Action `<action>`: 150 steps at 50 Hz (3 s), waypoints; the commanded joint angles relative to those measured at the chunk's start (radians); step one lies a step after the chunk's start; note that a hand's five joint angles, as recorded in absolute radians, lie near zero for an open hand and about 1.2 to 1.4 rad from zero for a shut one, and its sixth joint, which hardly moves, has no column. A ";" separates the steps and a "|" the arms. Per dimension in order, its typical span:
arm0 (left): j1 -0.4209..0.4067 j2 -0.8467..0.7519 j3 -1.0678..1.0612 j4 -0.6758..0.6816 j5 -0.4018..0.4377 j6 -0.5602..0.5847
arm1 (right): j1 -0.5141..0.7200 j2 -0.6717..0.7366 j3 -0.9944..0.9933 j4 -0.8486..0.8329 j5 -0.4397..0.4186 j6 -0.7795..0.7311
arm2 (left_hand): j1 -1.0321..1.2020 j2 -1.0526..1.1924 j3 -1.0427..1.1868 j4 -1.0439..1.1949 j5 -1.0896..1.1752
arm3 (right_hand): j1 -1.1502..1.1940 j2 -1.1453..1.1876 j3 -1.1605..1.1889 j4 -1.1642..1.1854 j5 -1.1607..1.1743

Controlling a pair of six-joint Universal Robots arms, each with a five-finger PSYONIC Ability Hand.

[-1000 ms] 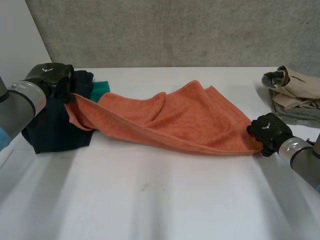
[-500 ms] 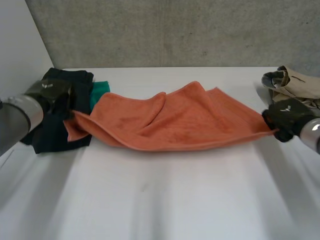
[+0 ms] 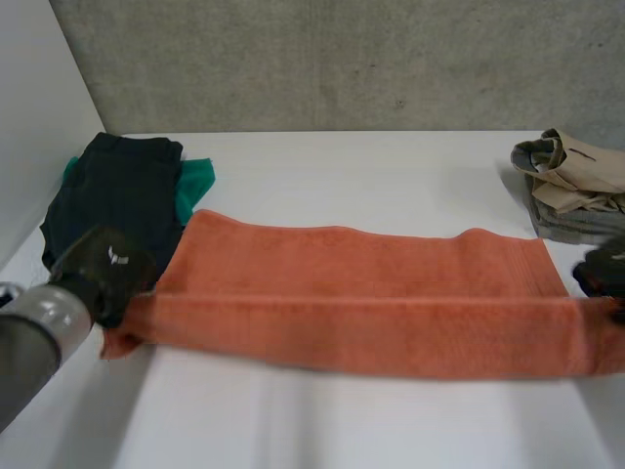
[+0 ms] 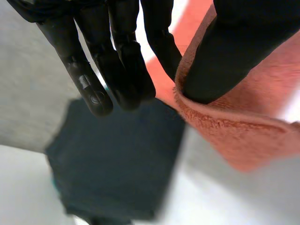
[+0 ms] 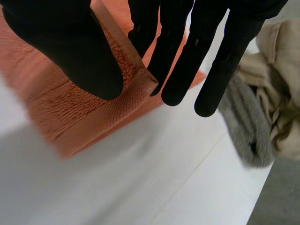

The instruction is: Fold the laundry.

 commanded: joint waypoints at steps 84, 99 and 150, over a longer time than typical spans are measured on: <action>0.014 -0.120 0.005 0.126 0.091 -0.007 | 0.123 0.145 0.041 -0.307 0.120 0.084 | 0.229 0.197 0.201 0.195 0.241 | 0.257 0.216 0.207 0.198 0.235; -0.100 -0.614 0.539 0.379 0.007 -0.079 | 0.285 0.444 -0.249 -0.769 0.288 0.150 | 0.229 0.197 0.201 0.195 0.241 | 0.257 0.216 0.207 0.198 0.235; -0.138 -0.417 0.429 0.428 -0.024 -0.395 | 0.232 0.335 -0.244 -0.385 0.104 0.545 | -0.992 -1.024 -1.021 -1.027 -0.980 | -0.638 -0.679 -0.688 -0.697 -0.659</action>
